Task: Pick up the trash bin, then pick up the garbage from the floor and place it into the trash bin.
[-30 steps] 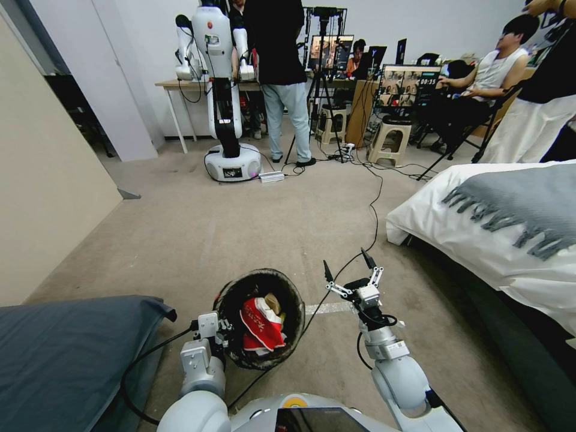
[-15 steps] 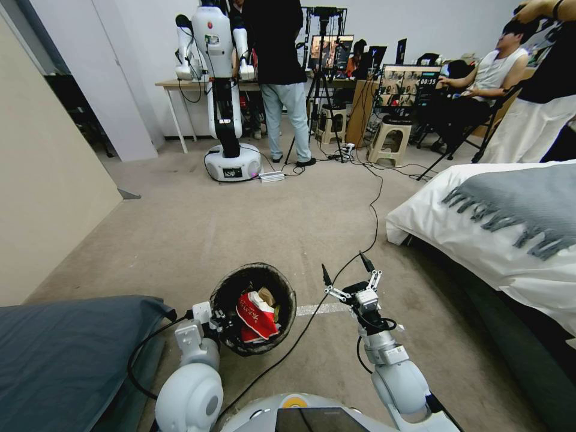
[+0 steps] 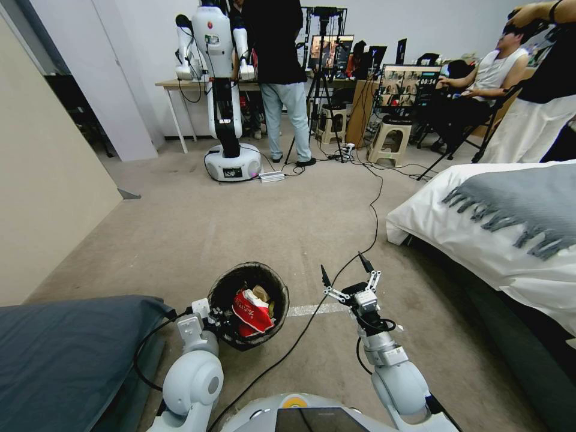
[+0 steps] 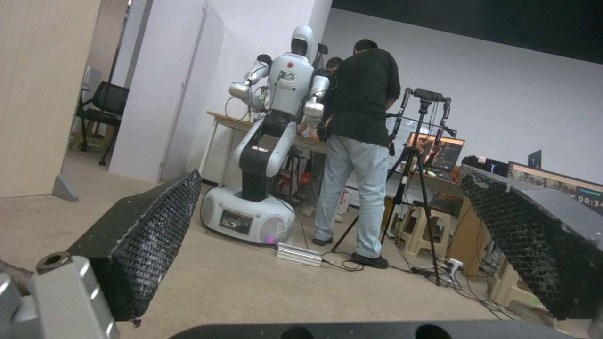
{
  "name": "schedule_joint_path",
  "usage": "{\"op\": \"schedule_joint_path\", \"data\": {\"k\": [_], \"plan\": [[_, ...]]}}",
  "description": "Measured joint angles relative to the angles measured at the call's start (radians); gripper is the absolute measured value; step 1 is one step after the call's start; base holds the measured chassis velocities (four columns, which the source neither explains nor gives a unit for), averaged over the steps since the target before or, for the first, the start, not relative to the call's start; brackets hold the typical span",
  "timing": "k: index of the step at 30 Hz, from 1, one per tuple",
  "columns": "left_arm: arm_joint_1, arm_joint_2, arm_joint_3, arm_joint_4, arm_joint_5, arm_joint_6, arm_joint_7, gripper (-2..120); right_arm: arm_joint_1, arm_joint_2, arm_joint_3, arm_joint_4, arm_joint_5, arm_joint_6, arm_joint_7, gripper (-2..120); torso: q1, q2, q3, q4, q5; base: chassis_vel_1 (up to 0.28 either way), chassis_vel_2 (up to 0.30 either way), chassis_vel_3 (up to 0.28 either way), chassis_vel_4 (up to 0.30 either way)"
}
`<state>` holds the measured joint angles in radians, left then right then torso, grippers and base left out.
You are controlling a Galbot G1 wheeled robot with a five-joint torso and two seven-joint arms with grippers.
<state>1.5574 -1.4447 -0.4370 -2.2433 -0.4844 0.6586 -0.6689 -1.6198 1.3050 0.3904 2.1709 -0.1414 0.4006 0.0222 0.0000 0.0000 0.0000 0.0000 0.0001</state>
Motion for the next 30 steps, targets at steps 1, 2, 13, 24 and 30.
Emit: {"op": "schedule_joint_path", "data": {"k": [1,2,13,24,30], "plan": [[-0.003,-0.001,-0.001,0.01,-0.005,0.0,-0.005,1,-0.001,0.0,0.001,0.001,0.0,0.0,-0.001,100,0.0,0.0,0.0,0.0,-0.0002,0.0,0.0,0.0,0.0],[-0.003,-0.001,-0.001,0.01,-0.005,0.0,-0.005,1,-0.001,0.0,0.001,0.001,0.0,0.0,-0.001,100,0.0,0.0,0.0,0.0,-0.0002,0.0,0.0,0.0,0.0],[-0.028,-0.001,-0.006,0.066,-0.051,0.003,-0.031,10,-0.005,0.007,-0.006,-0.002,-0.011,0.01,-0.012,100,0.0,0.0,0.0,-0.0001,0.0,0.0,0.0,0.0,0.0],[-0.042,-0.003,-0.003,0.083,-0.075,0.01,-0.038,30,-0.01,0.007,-0.007,-0.005,-0.019,0.015,-0.014,100,0.0,0.0,0.0,0.0,0.0,0.0,0.0,0.0,0.0],[-0.046,0.0,-0.006,0.072,-0.083,0.009,-0.037,46,-0.008,0.009,-0.012,-0.007,-0.024,0.015,-0.015,100,0.0,0.0,0.0,0.0001,0.0,0.0,0.0,0.0,0.0]]}}
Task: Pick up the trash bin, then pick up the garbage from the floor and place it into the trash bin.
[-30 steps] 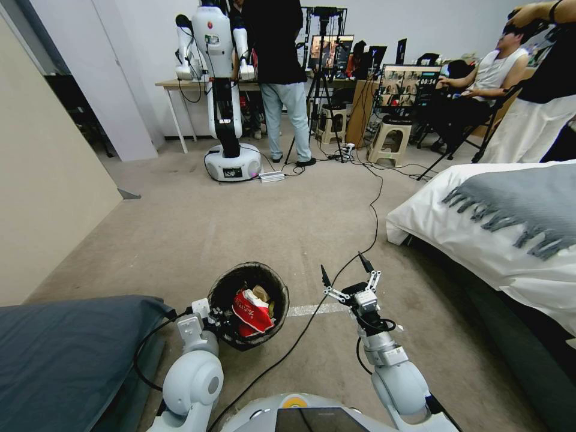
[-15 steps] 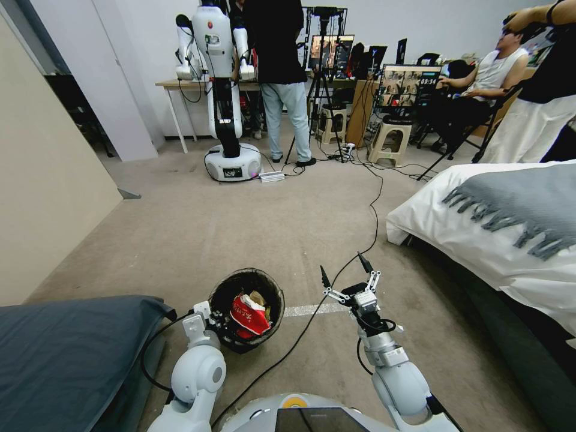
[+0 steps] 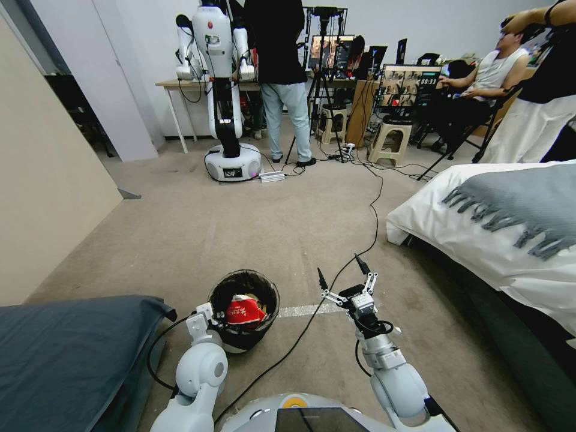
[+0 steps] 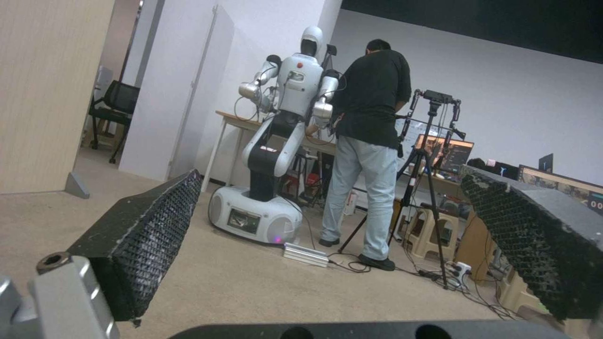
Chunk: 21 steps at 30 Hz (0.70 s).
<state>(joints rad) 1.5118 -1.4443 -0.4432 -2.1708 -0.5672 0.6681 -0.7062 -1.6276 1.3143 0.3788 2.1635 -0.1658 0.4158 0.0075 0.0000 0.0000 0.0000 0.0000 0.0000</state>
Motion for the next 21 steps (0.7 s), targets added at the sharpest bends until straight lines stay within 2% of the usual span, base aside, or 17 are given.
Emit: {"op": "schedule_joint_path", "data": {"k": [2,4,6,7,11,16,18,21], "plan": [[-0.005,0.0,0.0,-0.004,0.0,-0.021,0.013,56,-0.001,0.001,-0.004,-0.004,-0.008,0.004,-0.001,100,0.0,0.0,0.0,0.0,-0.0001,0.0,0.0,0.0,0.0],[-0.006,0.001,0.0,-0.006,0.0,-0.027,0.017,59,-0.002,0.002,-0.005,-0.006,-0.012,0.006,-0.001,100,0.0,0.0,0.0,-0.0001,0.0,0.0,0.0,0.0,0.0],[-0.007,0.001,0.0,-0.014,0.002,-0.038,0.032,71,-0.003,0.005,-0.008,-0.007,-0.02,0.012,-0.003,100,0.0,0.0,0.0,-0.0001,0.0,0.0,0.0,0.0,0.0],[-0.007,0.001,0.0,-0.014,0.002,-0.038,0.032,71,-0.003,0.005,-0.008,-0.007,-0.02,0.012,-0.003,100,0.0,0.0,0.0,-0.0001,0.0,0.0,0.0,0.0,0.0],[-0.007,0.003,0.0,-0.032,0.007,-0.045,0.042,87,-0.004,0.005,-0.008,-0.007,-0.023,0.016,-0.009,100,0.0,0.0,0.0,0.0,0.0,0.0,0.0,0.0,0.0],[-0.002,0.004,0.0,-0.05,0.021,-0.052,0.057,92,-0.004,0.004,-0.01,-0.008,-0.024,0.019,-0.013,100,0.0,0.0,0.0,-0.0001,0.0,0.0,0.0,0.0,0.0],[0.007,0.004,0.001,-0.062,0.055,-0.075,0.08,98,-0.004,0.005,-0.011,-0.011,-0.026,0.021,-0.014,100,0.0,0.0,0.0,-0.0001,0.0,0.0,0.0,0.0,0.0],[0.017,0.005,0.003,-0.078,0.093,-0.102,0.102,99,-0.003,0.005,-0.013,-0.011,-0.027,0.021,-0.014,100,0.0,0.0,0.0,-0.0001,-0.0001,0.0,0.0,0.0,0.0]]}}
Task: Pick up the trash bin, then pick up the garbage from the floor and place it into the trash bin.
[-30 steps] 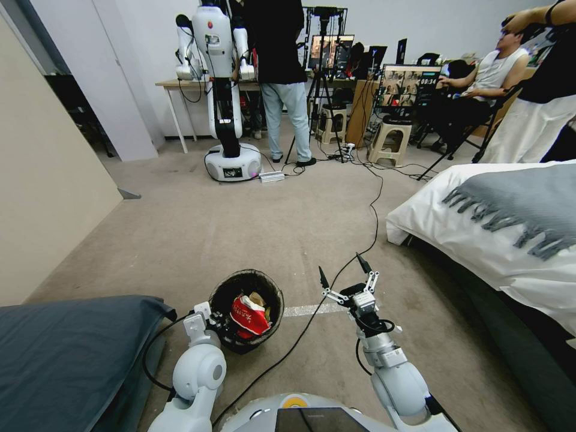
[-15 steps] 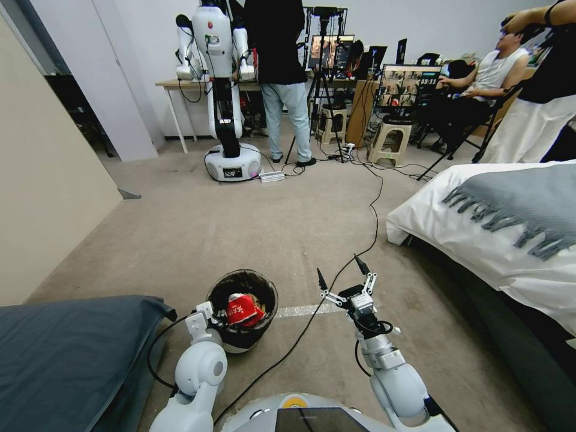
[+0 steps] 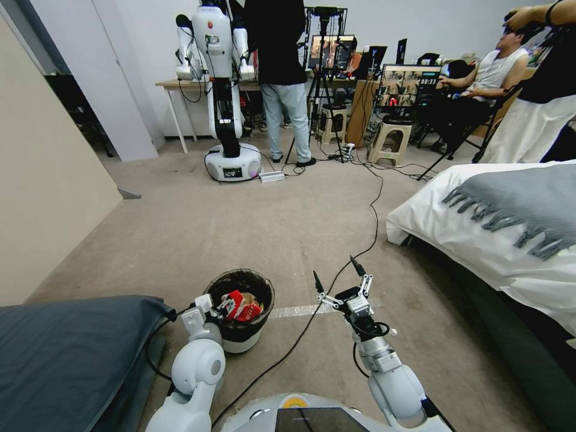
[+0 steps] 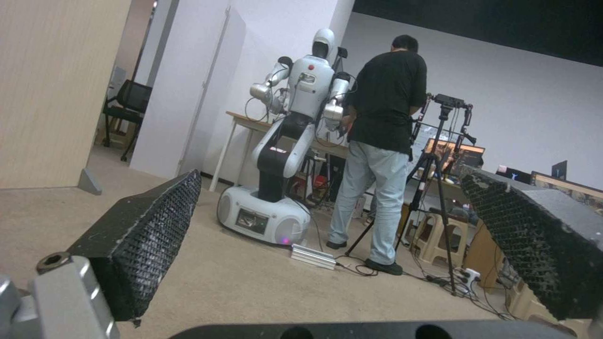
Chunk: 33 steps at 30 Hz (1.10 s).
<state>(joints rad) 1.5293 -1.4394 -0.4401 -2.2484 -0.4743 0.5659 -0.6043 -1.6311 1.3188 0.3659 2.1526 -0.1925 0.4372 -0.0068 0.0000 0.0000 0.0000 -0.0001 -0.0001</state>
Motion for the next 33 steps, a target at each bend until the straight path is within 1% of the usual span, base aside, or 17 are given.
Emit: {"op": "schedule_joint_path", "data": {"k": [2,7,9,10,11,14,15,17,18,21,22,24,25,28,29,31,33], "plan": [[0.017,0.002,0.002,-0.025,0.038,-0.026,0.018,99,0.002,0.001,-0.001,-0.002,-0.001,0.004,0.0,100,0.0,0.0,0.0,-0.0001,0.0001,0.0,0.0,0.0,0.0],[0.056,0.004,0.017,-0.076,0.102,-0.06,0.033,99,0.005,0.011,-0.014,-0.009,0.0,0.007,0.029,100,0.0,0.0,0.0,0.0,0.0002,0.0,0.0,0.0,0.0],[0.094,0.003,0.031,-0.115,0.194,-0.099,0.06,99,0.003,0.02,-0.021,-0.011,0.006,0.004,0.049,100,0.0,0.0,0.0,0.0001,0.0001,0.0,0.0,0.0,0.0],[0.094,0.003,0.031,-0.115,0.194,-0.099,0.06,99,0.003,0.02,-0.021,-0.011,0.006,0.004,0.049,100,0.0,0.0,0.0,0.0001,0.0001,0.0,0.0,0.0,0.0],[0.109,0.001,0.035,-0.126,0.233,-0.118,0.072,99,0.002,0.024,-0.022,-0.013,0.007,0.005,0.055,100,0.0,0.0,0.0,0.0,0.0001,0.0,0.0,0.0,0.0],[0.158,-0.005,0.047,-0.15,0.363,-0.193,0.115,99,-0.001,0.034,-0.024,-0.014,0.011,0.007,0.064,100,0.0,0.0,0.0,0.0001,0.0001,0.0,0.0,0.0,0.0],[0.158,-0.005,0.047,-0.15,0.363,-0.193,0.115,99,-0.001,0.034,-0.024,-0.014,0.011,0.007,0.064,100,0.0,0.0,0.0,0.0001,0.0001,0.0,0.0,0.0,0.0],[0.209,-0.011,0.051,-0.158,0.474,-0.273,0.175,99,-0.005,0.044,-0.024,-0.011,0.014,0.007,0.076,100,0.0,0.0,0.0,0.0001,0.0001,0.0,0.0,0.0,0.0],[0.209,-0.011,0.051,-0.158,0.474,-0.273,0.175,99,-0.005,0.044,-0.024,-0.011,0.014,0.007,0.076,100,0.0,0.0,0.0,0.0001,0.0001,0.0,0.0,0.0,0.0],[0.247,-0.015,0.053,-0.156,0.575,-0.354,0.238,100,-0.011,0.062,-0.023,-0.006,0.017,-0.002,0.096,100,0.0,0.0,0.0,0.0001,0.0,0.0,0.0,0.0,0.0],[0.247,-0.015,0.053,-0.156,0.575,-0.354,0.238,100,-0.011,0.062,-0.023,-0.006,0.017,-0.002,0.096,100,0.0,0.0,0.0,0.0001,0.0,0.0,0.0,0.0,0.0],[0.253,-0.022,0.046,-0.142,0.661,-0.422,0.27,100,-0.017,0.076,-0.024,-0.006,0.014,-0.007,0.114,100,0.0,0.0,0.0,-0.0001,0.0001,0.0,0.0,0.0,0.0],[0.257,-0.023,0.047,-0.14,0.682,-0.441,0.278,100,-0.019,0.081,-0.024,-0.006,0.012,-0.01,0.12,100,0.0,0.0,0.0,-0.0001,0.0,0.0,0.0,0.0,0.0],[0.262,-0.025,0.049,-0.14,0.695,-0.458,0.285,100,-0.02,0.085,-0.025,-0.007,0.011,-0.011,0.125,100,0.0,0.0,0.0,0.0,0.0,0.0,0.0,0.0,0.0],[0.269,-0.027,0.054,-0.139,0.711,-0.484,0.295,100,-0.021,0.091,-0.026,-0.007,0.009,-0.013,0.128,100,0.0,0.0,0.0,0.0,0.0001,0.0,0.0,0.0,0.0],[0.271,-0.028,0.054,-0.138,0.719,-0.498,0.301,100,-0.021,0.093,-0.026,-0.007,0.008,-0.014,0.129,100,0.0,0.0,0.0,0.0,0.0,0.0,0.0,0.0,0.0],[0.279,-0.034,0.054,-0.131,0.741,-0.537,0.318,100,-0.021,0.102,-0.026,-0.008,0.005,-0.016,0.132,100,0.0,0.0,0.0,0.0001,0.0001,0.0,0.0,0.0,0.0]]}}
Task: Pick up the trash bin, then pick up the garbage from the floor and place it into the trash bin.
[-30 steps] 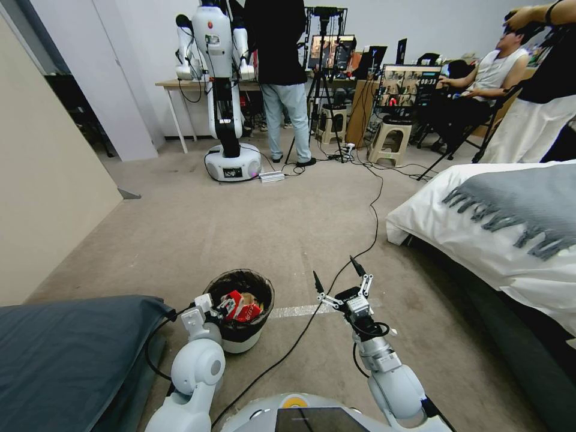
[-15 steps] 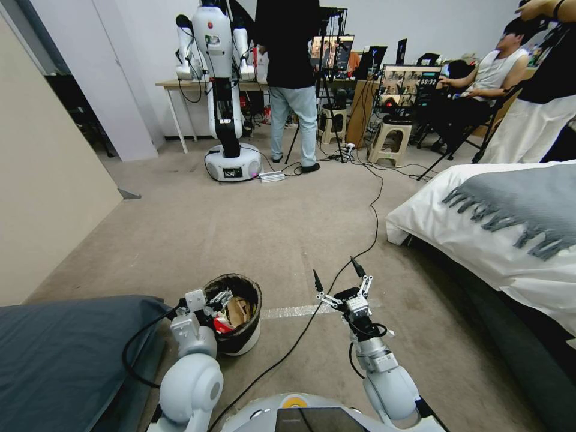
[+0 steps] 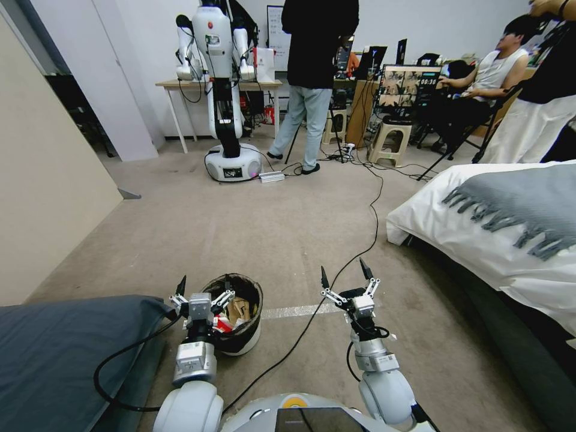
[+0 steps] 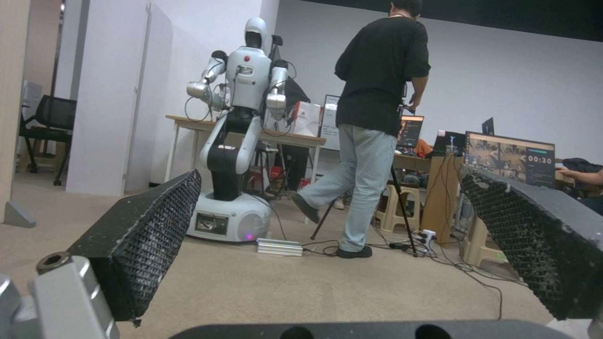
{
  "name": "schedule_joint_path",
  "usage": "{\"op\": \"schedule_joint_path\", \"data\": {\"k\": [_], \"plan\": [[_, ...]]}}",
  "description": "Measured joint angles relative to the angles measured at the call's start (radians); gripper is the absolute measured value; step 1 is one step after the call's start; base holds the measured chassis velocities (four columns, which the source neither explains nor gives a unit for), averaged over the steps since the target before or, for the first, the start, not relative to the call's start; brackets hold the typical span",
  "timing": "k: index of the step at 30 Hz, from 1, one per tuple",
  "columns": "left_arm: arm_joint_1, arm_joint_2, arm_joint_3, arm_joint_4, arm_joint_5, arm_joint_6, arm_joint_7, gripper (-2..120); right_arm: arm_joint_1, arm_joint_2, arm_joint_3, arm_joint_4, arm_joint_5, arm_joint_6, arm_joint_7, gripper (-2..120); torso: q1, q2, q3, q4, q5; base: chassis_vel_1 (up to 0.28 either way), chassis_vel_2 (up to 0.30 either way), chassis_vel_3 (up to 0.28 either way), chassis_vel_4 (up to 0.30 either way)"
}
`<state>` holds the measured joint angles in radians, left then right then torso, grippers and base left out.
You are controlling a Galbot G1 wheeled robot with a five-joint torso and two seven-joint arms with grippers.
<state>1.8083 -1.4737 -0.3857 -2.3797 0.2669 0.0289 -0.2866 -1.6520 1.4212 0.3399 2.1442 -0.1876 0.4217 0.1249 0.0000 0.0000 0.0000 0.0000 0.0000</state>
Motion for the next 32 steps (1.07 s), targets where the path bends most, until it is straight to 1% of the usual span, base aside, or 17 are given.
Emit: {"op": "schedule_joint_path", "data": {"k": [4,32], "plan": [[0.0,0.0,-0.003,0.004,0.002,-0.016,0.007,100,0.001,0.01,0.0,-0.004,-0.007,-0.004,0.006,100,0.0,0.0,0.0,0.0,0.0,0.0,0.0,0.0,0.0],[-0.003,0.0,-0.004,0.006,-0.006,-0.01,0.003,100,0.001,0.012,-0.001,-0.004,-0.011,-0.013,0.014,100,0.0,0.0,0.0,0.0,0.0,0.0,0.0,0.0,0.0]]}}
